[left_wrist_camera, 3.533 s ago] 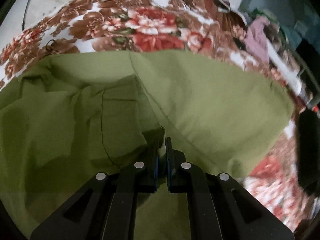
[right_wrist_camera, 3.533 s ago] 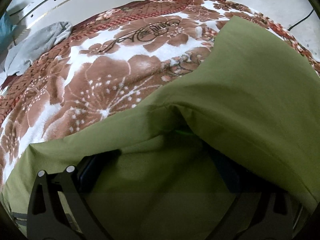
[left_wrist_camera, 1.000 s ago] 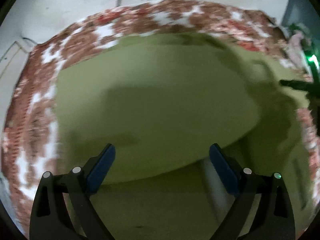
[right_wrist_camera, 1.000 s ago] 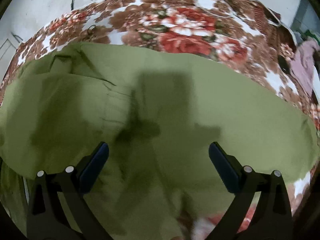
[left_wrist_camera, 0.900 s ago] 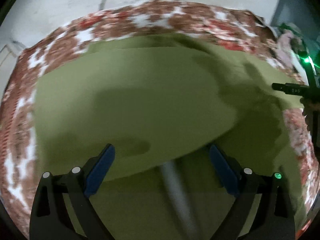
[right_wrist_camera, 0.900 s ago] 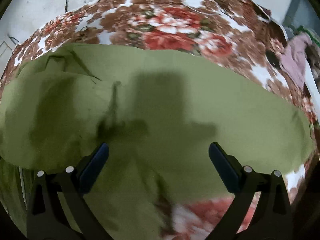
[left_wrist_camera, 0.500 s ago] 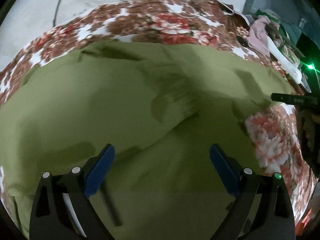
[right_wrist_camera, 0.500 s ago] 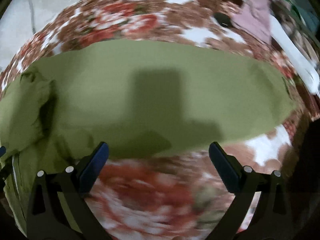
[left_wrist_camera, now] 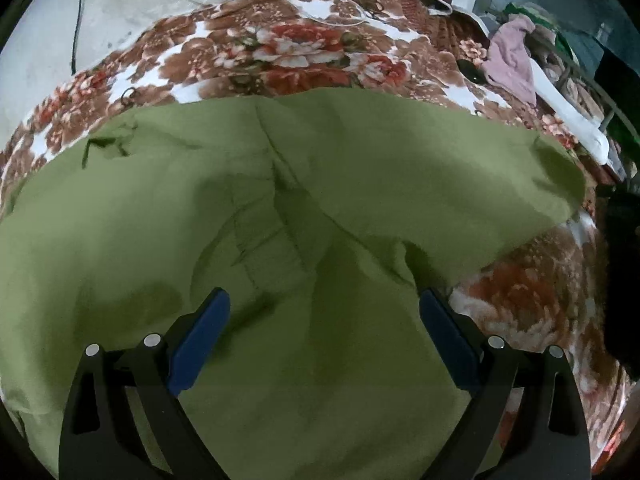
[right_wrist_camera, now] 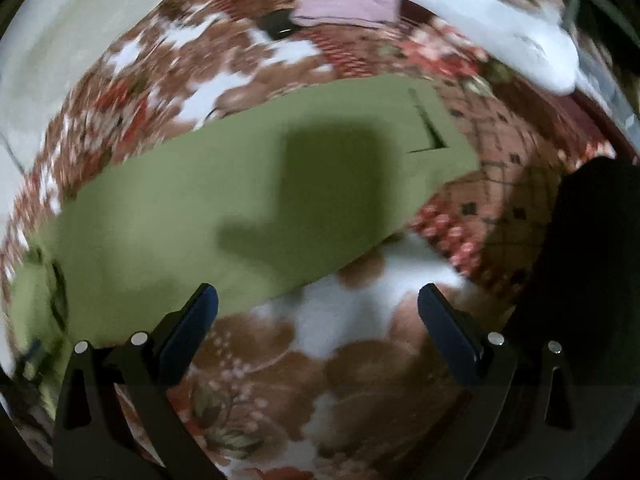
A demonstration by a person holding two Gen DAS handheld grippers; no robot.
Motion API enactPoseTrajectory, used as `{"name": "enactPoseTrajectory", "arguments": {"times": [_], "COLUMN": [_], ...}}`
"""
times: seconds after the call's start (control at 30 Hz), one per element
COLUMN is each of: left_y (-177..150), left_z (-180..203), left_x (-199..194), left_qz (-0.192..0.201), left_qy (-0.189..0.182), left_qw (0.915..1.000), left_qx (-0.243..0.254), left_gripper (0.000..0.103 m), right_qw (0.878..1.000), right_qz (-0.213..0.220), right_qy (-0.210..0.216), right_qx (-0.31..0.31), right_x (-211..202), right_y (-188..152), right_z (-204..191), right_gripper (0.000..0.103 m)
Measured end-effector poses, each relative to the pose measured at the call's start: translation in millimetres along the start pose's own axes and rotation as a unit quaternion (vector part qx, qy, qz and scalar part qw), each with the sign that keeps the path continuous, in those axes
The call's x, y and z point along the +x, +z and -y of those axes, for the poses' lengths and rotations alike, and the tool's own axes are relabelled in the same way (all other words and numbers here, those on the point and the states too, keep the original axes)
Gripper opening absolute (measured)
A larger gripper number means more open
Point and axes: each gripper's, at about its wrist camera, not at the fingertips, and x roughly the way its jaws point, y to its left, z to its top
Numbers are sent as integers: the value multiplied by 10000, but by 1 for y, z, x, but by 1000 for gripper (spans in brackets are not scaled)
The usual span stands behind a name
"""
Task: Fold large clothes
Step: 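Grasp the jacket hem with the right tool and fold it over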
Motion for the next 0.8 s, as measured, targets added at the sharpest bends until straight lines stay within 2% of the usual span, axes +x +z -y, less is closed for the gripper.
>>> {"name": "enactPoseTrajectory", "arguments": {"times": [0.1, 0.2, 0.43, 0.53, 0.6, 0.8], "left_y": [3, 2, -8, -10, -12, -12], "left_z": [5, 9, 4, 9, 12, 18], "left_x": [8, 22, 49, 53, 55, 60], "left_qz": [0, -91, -438, -420, -439, -407], "left_qy": [0, 93, -77, -11, -4, 41], "left_qw": [10000, 9999, 9974, 9979, 9981, 9990], "left_qx": [-71, -46, -561, -487, -431, -158], "left_gripper": [94, 94, 94, 94, 94, 94], "right_qw": [9983, 9959, 9732, 9649, 9611, 9511], "right_qz": [-15, -60, -307, -348, -328, -269], "right_qy": [363, 618, 1414, 1599, 1771, 2034], "right_qx": [464, 653, 1790, 2055, 2095, 2308], "right_x": [3, 9, 39, 50, 55, 70], "right_y": [19, 34, 57, 59, 62, 70], "right_z": [26, 34, 69, 79, 82, 95], "right_gripper": [98, 98, 97, 95, 86, 86]}}
